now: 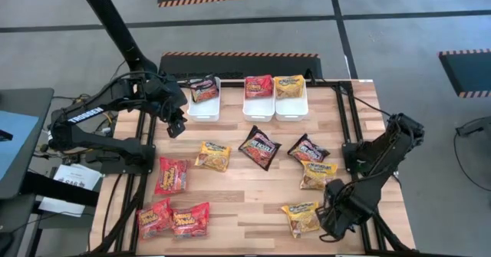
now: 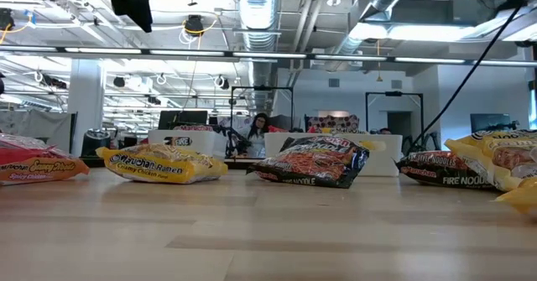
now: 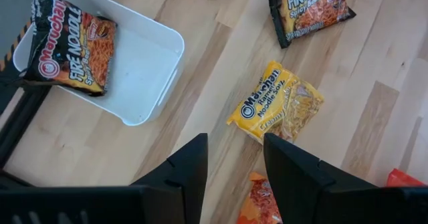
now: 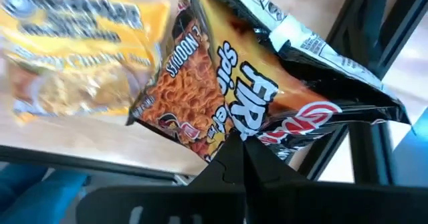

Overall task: Sort Maruchan noodles
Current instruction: Put the black noodle pack into the left white bin

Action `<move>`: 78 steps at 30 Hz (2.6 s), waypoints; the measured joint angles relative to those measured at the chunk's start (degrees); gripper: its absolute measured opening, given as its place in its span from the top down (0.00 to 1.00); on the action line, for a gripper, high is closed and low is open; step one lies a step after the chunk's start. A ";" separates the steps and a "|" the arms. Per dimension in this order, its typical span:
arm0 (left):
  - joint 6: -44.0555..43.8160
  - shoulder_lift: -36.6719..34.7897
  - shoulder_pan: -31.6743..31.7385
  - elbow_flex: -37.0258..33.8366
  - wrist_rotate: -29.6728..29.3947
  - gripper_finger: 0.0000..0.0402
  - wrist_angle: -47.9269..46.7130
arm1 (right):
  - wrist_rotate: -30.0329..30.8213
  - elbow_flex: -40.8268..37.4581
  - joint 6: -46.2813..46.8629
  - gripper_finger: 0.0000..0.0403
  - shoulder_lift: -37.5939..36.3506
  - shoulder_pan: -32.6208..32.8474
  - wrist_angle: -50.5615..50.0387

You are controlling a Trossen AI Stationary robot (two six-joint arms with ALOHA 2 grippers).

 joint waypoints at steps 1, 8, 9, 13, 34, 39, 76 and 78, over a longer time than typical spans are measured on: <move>0.66 0.00 -0.01 0.00 -0.03 0.67 0.00 | 0.63 0.58 -0.88 0.99 -0.02 -0.59 -0.82; 1.79 0.01 0.00 0.00 1.75 0.63 -0.07 | 7.68 3.71 -7.33 0.99 -0.05 -5.28 -3.13; 1.41 0.04 0.00 0.00 1.83 0.62 -0.11 | 8.94 3.99 -8.54 0.99 -0.05 -5.96 -3.04; -0.86 1.10 0.03 0.02 1.83 0.55 0.48 | 13.70 4.56 -15.25 0.99 -0.05 -9.04 -2.10; -2.81 19.82 -0.11 0.02 36.29 0.51 18.63 | 18.05 4.72 -57.00 0.99 -0.09 -29.16 15.67; -4.05 23.05 -0.54 0.02 37.74 0.51 22.95 | 18.05 4.72 -65.29 0.99 -0.09 -33.64 21.69; -15.41 26.32 -4.80 0.02 35.77 0.51 39.36 | 16.58 4.77 -77.94 0.99 -0.11 -38.19 38.52; -15.79 26.32 -4.86 0.02 35.77 0.51 38.98 | 17.32 4.78 -77.96 0.99 -0.11 -38.12 38.54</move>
